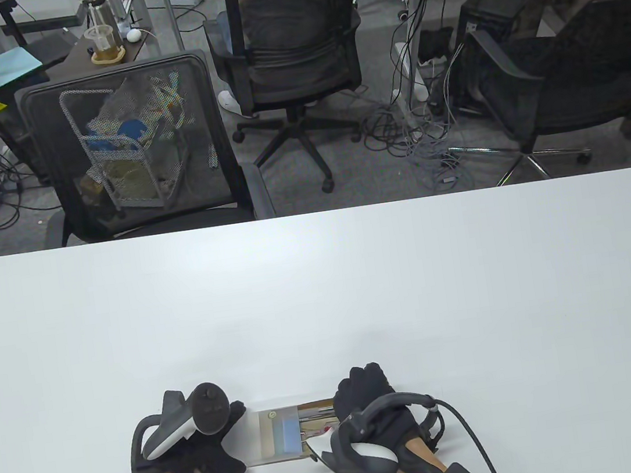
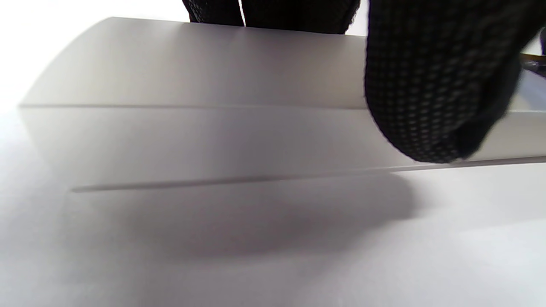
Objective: Pack snap-button pull-out pencil case
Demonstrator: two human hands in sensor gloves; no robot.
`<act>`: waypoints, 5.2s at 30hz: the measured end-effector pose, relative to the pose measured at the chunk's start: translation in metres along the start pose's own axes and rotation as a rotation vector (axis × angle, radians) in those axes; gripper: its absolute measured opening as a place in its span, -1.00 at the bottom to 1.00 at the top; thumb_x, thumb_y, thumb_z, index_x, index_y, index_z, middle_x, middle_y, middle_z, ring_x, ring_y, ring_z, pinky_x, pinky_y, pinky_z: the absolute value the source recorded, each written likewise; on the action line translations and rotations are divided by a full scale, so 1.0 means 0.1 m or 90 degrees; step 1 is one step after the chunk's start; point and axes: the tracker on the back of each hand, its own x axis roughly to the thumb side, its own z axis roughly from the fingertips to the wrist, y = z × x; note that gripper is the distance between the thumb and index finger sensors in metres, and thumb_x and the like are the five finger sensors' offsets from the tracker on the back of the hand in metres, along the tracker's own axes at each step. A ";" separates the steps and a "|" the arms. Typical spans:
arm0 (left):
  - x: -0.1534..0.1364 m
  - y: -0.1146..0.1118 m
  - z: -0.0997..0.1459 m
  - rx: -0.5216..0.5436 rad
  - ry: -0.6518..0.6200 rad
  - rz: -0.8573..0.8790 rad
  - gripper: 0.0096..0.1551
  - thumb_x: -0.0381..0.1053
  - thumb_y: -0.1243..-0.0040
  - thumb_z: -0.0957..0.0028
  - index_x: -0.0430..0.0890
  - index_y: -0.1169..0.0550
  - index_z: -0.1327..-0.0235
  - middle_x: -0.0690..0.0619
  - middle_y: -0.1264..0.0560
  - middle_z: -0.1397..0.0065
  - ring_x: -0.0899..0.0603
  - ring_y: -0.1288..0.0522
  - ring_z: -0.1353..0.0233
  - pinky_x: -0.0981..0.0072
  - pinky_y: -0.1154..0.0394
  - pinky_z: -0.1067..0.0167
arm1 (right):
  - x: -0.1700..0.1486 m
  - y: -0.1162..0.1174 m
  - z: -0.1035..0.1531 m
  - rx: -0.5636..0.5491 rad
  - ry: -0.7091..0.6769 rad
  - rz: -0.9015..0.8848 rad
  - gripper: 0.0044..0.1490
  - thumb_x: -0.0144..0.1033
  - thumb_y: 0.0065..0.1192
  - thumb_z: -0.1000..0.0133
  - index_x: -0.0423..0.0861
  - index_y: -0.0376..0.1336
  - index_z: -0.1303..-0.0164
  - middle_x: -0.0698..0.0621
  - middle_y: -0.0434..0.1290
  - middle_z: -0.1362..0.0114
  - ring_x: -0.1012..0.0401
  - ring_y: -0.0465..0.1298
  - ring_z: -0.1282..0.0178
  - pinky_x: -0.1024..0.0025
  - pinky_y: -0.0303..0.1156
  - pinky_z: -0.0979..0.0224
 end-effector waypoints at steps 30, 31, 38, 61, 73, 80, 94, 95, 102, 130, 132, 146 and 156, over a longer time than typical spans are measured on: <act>-0.01 -0.05 -0.03 0.017 -0.032 0.031 0.21 0.31 -0.65 0.48 0.28 -0.32 -0.55 0.20 -0.29 -0.68 -0.15 -0.31 -0.71 -0.38 0.04 -0.64 | -0.97 0.96 0.51 0.339 0.308 -0.653 -0.57 0.08 0.42 0.10 0.34 0.48 0.01 0.31 0.63 -0.02 0.40 0.61 0.09 0.42 0.57 -0.15; 0.00 -0.05 -0.04 0.020 -0.038 0.032 0.21 0.32 -0.65 0.49 0.28 -0.32 -0.55 0.20 -0.30 -0.68 -0.15 -0.31 -0.70 -0.37 0.03 -0.64 | -0.97 0.96 0.51 0.338 0.308 -0.652 -0.57 0.08 0.42 0.11 0.33 0.48 0.01 0.31 0.63 -0.01 0.40 0.60 0.10 0.42 0.57 -0.14; 0.23 -0.09 -0.11 0.048 -0.087 0.039 0.23 0.36 -0.62 0.54 0.25 -0.34 -0.54 0.18 -0.32 -0.66 -0.15 -0.35 -0.65 -0.33 -0.05 -0.62 | -0.92 0.90 0.47 0.327 0.304 -0.610 -0.57 0.06 0.42 0.11 0.31 0.49 0.02 0.29 0.62 0.01 0.40 0.60 0.11 0.42 0.57 -0.14; 1.15 -0.12 -0.34 0.057 -0.116 0.014 0.16 0.40 -0.54 0.44 0.31 -0.31 -0.54 0.24 -0.30 -0.67 -0.12 -0.34 -0.67 -0.32 -0.06 -0.62 | -0.88 0.85 0.47 0.318 0.297 -0.590 -0.57 0.05 0.41 0.09 0.30 0.48 0.00 0.28 0.62 0.00 0.39 0.60 0.09 0.40 0.56 -0.15; 1.11 -0.16 -0.33 0.067 -0.137 0.035 0.16 0.41 -0.53 0.43 0.31 -0.29 -0.55 0.23 -0.28 -0.67 -0.12 -0.32 -0.66 -0.31 -0.06 -0.62 | -0.91 0.82 0.43 0.327 0.320 -0.661 -0.41 0.12 0.16 -0.04 0.25 0.35 -0.29 0.20 0.57 -0.29 0.30 0.59 -0.12 0.33 0.53 -0.25; 1.11 -0.17 -0.33 0.068 -0.138 0.033 0.16 0.41 -0.53 0.42 0.31 -0.29 -0.56 0.23 -0.28 -0.67 -0.11 -0.32 -0.67 -0.31 -0.06 -0.62 | -0.80 0.83 0.34 0.321 0.366 -0.706 -0.29 0.33 0.09 0.01 0.28 0.32 -0.34 0.16 0.54 -0.36 0.30 0.58 -0.11 0.34 0.52 -0.23; 1.11 -0.17 -0.33 0.068 -0.137 0.029 0.16 0.41 -0.53 0.42 0.32 -0.29 -0.56 0.24 -0.28 -0.68 -0.11 -0.32 -0.67 -0.32 -0.05 -0.63 | -0.71 0.80 0.17 0.371 0.414 -0.613 -0.24 0.45 0.13 0.11 0.27 0.34 -0.23 0.23 0.51 -0.26 0.36 0.56 -0.03 0.39 0.52 -0.19; 1.11 -0.17 -0.32 0.068 -0.137 0.029 0.16 0.41 -0.53 0.42 0.32 -0.29 -0.56 0.24 -0.28 -0.68 -0.11 -0.32 -0.67 -0.32 -0.05 -0.62 | -0.71 0.80 0.17 0.373 0.415 -0.611 -0.24 0.45 0.13 0.11 0.27 0.33 -0.23 0.23 0.51 -0.25 0.36 0.55 -0.03 0.39 0.52 -0.19; 1.12 -0.17 -0.33 0.065 -0.137 0.029 0.16 0.41 -0.53 0.42 0.32 -0.28 -0.56 0.24 -0.27 -0.68 -0.11 -0.32 -0.67 -0.32 -0.05 -0.63 | -0.69 0.77 0.14 0.387 0.413 -0.587 -0.25 0.43 0.13 0.11 0.26 0.32 -0.23 0.23 0.49 -0.26 0.35 0.55 -0.04 0.38 0.52 -0.20; 0.75 0.30 0.15 0.165 -0.051 0.030 0.19 0.46 -0.36 0.32 0.32 -0.11 -0.63 0.22 -0.05 -0.78 -0.20 -0.06 -0.81 -0.38 0.14 -0.64 | -0.64 0.75 0.20 0.319 0.422 -0.570 -0.26 0.41 0.11 0.10 0.23 0.34 -0.21 0.19 0.53 -0.21 0.36 0.57 0.02 0.39 0.54 -0.15; 0.58 0.39 0.29 0.205 -0.014 0.051 0.17 0.46 -0.31 0.29 0.32 -0.10 -0.63 0.21 -0.02 -0.79 -0.20 -0.01 -0.82 -0.39 0.20 -0.64 | -0.64 0.75 0.20 0.318 0.423 -0.573 -0.26 0.42 0.11 0.10 0.23 0.34 -0.21 0.20 0.53 -0.22 0.36 0.57 0.02 0.39 0.54 -0.15; 0.02 0.13 0.53 0.316 0.058 0.072 0.16 0.54 -0.17 0.28 0.35 -0.03 -0.65 0.22 0.05 -0.81 -0.20 0.08 -0.83 -0.41 0.26 -0.63 | -0.67 0.73 0.23 0.316 0.422 -0.592 -0.23 0.43 0.12 0.10 0.22 0.35 -0.24 0.18 0.55 -0.23 0.36 0.58 0.00 0.37 0.55 -0.16; -0.05 0.06 0.54 0.322 0.064 0.079 0.16 0.53 -0.19 0.29 0.35 -0.06 -0.64 0.22 0.03 -0.81 -0.20 0.08 -0.84 -0.41 0.27 -0.63 | -1.22 0.12 0.43 0.082 0.421 -0.488 -0.05 0.48 0.12 0.12 0.31 0.14 -0.51 0.16 0.30 -0.66 0.15 0.46 -0.49 0.09 0.40 -0.51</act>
